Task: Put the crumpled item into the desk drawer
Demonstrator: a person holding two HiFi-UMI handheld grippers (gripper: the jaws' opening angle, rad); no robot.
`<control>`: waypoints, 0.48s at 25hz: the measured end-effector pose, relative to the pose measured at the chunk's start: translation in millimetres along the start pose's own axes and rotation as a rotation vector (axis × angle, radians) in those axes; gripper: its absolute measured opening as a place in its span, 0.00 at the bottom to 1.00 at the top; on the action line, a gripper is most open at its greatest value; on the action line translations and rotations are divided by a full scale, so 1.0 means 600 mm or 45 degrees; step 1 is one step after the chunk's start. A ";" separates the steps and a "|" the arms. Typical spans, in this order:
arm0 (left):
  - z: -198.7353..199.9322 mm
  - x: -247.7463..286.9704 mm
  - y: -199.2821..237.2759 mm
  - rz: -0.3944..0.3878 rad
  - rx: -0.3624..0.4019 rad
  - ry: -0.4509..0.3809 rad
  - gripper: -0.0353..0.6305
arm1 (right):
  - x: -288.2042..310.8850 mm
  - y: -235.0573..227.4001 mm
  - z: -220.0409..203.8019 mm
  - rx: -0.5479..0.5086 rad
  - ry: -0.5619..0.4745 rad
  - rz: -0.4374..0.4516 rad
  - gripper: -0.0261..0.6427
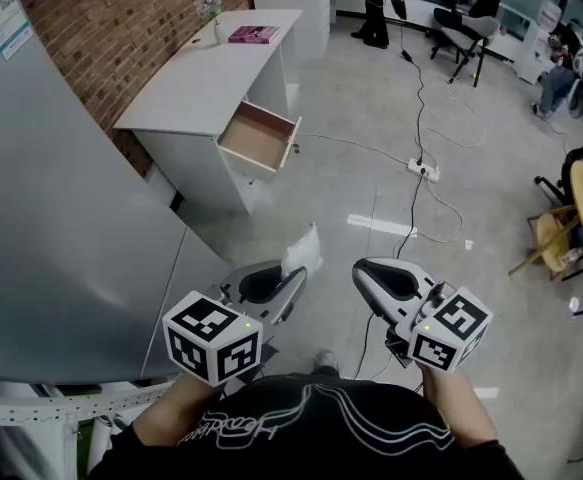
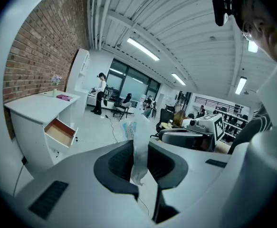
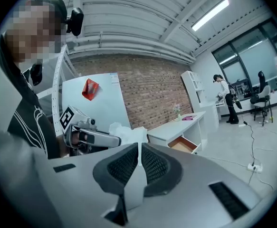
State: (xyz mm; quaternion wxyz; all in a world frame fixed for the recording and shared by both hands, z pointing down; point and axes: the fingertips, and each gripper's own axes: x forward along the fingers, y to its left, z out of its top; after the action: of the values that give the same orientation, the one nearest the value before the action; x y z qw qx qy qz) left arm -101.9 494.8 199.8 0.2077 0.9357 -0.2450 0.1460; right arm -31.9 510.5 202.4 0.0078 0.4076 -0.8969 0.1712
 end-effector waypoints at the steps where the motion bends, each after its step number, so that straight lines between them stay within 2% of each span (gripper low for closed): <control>1: 0.005 0.009 -0.004 0.000 0.003 0.000 0.15 | -0.006 -0.010 0.002 0.003 -0.002 -0.005 0.12; 12: 0.041 0.120 -0.046 0.001 0.050 0.005 0.15 | -0.068 -0.120 0.022 0.010 -0.047 -0.033 0.12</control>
State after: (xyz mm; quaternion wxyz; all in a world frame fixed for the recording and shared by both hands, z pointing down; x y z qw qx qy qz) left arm -23.1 476.6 196.7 0.1897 0.9392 -0.2419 0.1527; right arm 50.1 492.4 205.6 -0.0082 0.4222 -0.8909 0.1671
